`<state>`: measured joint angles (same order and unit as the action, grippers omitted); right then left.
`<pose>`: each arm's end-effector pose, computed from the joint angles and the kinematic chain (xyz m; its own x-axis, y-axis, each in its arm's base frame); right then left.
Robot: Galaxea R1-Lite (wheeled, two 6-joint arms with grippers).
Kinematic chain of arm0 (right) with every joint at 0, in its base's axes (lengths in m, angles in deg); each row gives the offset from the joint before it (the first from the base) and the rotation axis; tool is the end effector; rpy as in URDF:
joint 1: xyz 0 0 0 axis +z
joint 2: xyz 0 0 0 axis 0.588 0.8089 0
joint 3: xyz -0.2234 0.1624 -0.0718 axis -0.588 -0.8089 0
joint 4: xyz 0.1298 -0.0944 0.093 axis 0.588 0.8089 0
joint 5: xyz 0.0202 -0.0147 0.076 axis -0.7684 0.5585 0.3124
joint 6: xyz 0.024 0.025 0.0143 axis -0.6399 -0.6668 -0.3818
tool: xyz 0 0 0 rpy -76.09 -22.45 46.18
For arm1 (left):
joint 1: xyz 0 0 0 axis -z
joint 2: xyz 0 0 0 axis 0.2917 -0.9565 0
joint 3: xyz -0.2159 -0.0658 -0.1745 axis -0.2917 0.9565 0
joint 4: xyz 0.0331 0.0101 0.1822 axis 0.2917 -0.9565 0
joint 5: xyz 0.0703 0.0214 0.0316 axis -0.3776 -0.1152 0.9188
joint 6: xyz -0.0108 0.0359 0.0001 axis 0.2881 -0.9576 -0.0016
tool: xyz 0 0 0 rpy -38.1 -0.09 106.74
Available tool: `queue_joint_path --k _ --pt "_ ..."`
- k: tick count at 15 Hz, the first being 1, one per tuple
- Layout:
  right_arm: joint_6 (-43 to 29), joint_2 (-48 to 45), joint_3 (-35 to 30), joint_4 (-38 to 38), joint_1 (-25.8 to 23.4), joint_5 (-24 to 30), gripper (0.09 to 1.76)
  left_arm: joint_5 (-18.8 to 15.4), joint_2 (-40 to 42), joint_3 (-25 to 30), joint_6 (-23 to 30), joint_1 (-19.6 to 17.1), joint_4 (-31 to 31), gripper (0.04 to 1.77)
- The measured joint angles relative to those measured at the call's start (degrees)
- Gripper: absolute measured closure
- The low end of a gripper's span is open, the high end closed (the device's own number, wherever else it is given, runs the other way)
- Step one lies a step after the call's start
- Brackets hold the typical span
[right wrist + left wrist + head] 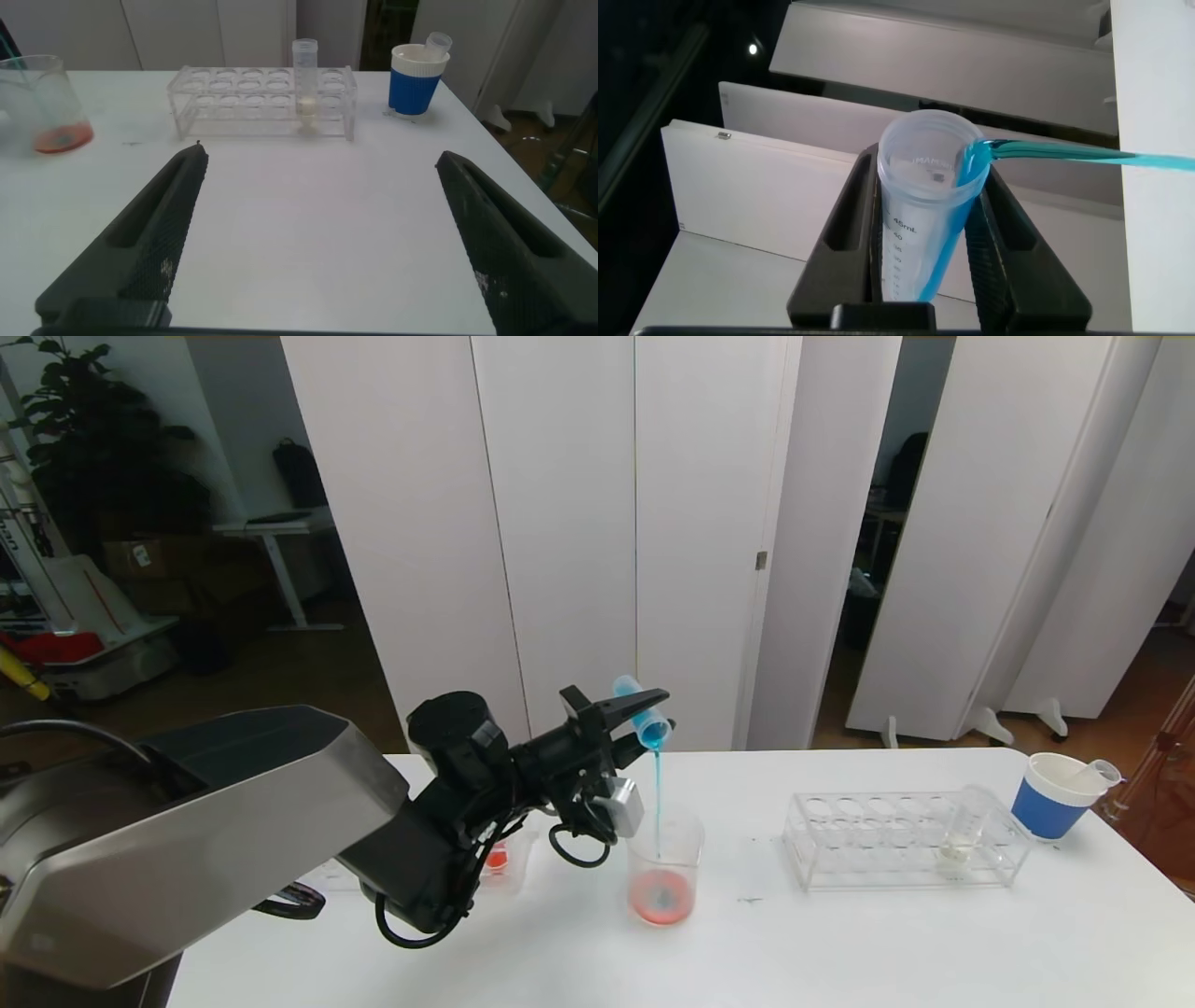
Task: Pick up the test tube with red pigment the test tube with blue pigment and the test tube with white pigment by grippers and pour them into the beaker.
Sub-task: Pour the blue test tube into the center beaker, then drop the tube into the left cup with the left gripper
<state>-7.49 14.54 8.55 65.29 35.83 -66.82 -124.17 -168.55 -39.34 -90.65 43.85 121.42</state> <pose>0.0014 -0.0004 0.0766 0.9999 -0.0123 0.0090 0.0121 0.9995 0.0288 0.3585 -0.2056 0.1035 0.4538 -0.8636 0.2198 -0.0198 0.2369 0.9713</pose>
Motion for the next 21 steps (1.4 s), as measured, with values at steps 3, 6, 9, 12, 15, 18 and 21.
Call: queue_joint_path --k 3,6,9,12,15,18,21 --pt "0.0 0.0 0.0 0.0 0.0 0.0 0.1 0.0 0.0 -0.3 -0.2 0.0 0.0 1.22" --pt "0.0 0.0 0.0 0.0 0.0 0.0 0.1 0.0 -0.1 -0.6 -0.5 0.0 0.0 1.22" --pt "0.0 0.0 0.0 0.0 0.0 0.0 0.1 -0.3 -0.1 -1.0 -1.0 0.1 0.0 1.22" --pt "0.0 0.0 0.0 0.0 0.0 0.0 0.1 -1.2 -0.1 -1.3 -1.1 0.1 0.0 1.22" --pt "0.0 0.0 0.0 0.0 0.0 0.0 0.1 -2.0 -0.1 -1.5 -1.1 0.2 0.0 1.22" --pt "0.0 0.0 0.0 0.0 0.0 0.0 0.1 -2.2 -0.1 -1.8 -1.1 0.2 0.0 1.22" --pt "0.0 0.0 0.0 0.0 0.0 0.0 0.1 -2.2 -0.3 -2.0 -1.2 0.2 0.0 1.22"
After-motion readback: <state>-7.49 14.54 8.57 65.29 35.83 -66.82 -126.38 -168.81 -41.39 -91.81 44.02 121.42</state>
